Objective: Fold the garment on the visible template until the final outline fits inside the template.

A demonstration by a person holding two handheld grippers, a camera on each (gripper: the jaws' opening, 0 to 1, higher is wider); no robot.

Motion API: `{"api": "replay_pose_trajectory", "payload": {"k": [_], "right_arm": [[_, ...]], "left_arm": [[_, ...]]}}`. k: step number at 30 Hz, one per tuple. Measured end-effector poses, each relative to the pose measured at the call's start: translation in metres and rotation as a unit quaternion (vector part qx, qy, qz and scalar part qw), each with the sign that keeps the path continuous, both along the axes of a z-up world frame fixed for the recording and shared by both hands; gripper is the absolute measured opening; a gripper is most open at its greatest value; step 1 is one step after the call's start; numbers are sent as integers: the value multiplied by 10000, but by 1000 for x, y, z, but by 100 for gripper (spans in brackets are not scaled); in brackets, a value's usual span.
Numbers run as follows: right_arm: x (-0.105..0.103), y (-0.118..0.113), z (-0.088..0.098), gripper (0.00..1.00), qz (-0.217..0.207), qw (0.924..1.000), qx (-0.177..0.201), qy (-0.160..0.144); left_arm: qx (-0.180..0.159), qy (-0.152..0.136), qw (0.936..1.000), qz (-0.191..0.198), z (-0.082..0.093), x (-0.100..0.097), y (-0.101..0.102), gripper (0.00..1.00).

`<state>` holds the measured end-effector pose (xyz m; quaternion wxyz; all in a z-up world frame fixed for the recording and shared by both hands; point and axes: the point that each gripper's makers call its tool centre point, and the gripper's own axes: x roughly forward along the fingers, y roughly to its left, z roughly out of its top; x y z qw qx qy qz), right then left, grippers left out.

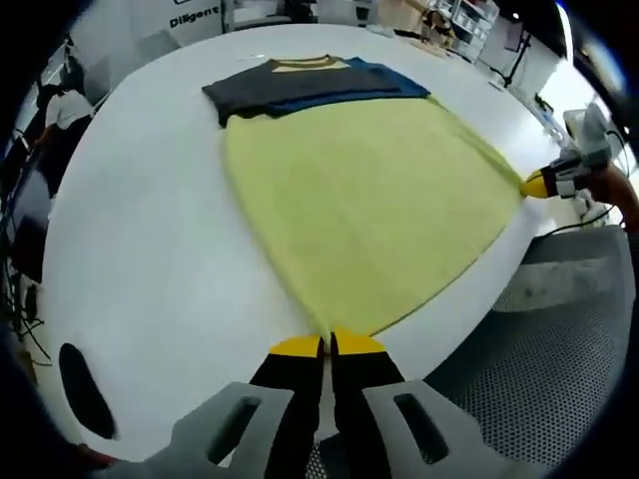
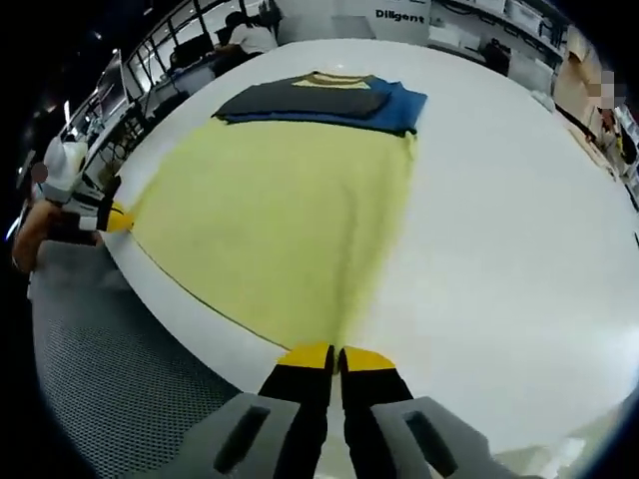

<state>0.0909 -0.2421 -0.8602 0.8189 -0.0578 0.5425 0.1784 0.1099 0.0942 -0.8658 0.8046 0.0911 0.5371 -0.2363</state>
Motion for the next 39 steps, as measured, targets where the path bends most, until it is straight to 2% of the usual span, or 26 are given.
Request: {"api": "replay_pose_trajectory", "payload": {"k": [6, 12, 26, 39], "right_arm": [[-9, 0, -1, 0, 25, 9999, -6, 160], [-19, -1, 0, 0, 2, 9995, 29, 301], [-37, 2, -2, 0, 188, 9982, -33, 565], [-47, 2, -2, 0, 235, 9969, -62, 744]], "left_arm": [[77, 115, 9996, -236, 1, -9, -1, 2], [59, 402, 9983, -410, -2, -26, -3, 2], [99, 586, 9960, -673, -3, -43, -4, 2], [62, 739, 9947, -718, -3, -53, -5, 2]]}}
